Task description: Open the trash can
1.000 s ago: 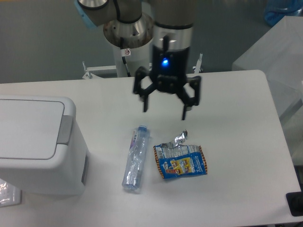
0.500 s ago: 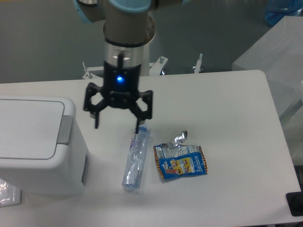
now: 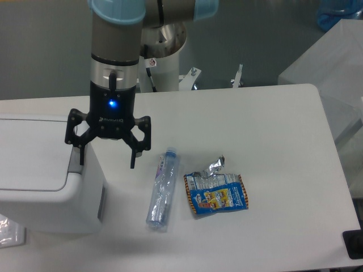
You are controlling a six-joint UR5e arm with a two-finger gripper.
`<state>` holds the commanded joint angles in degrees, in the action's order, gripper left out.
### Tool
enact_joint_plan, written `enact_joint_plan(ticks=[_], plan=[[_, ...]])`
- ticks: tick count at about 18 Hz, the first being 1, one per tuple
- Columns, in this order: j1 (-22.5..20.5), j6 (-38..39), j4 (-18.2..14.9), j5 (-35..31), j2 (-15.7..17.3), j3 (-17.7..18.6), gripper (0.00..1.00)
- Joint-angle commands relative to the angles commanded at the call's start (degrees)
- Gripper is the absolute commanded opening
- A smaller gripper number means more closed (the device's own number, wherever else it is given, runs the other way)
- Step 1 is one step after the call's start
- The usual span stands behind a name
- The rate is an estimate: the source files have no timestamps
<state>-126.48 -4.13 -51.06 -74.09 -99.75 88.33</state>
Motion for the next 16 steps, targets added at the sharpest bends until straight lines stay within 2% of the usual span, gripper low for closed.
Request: enact_joint_plan(ticks=[8, 16], plan=[[0.2, -0.2, 0.1, 0.0, 0.5, 2.0, 1.0], [0.4, -0.4, 0.4, -0.1, 0.5, 2.3, 1.0]])
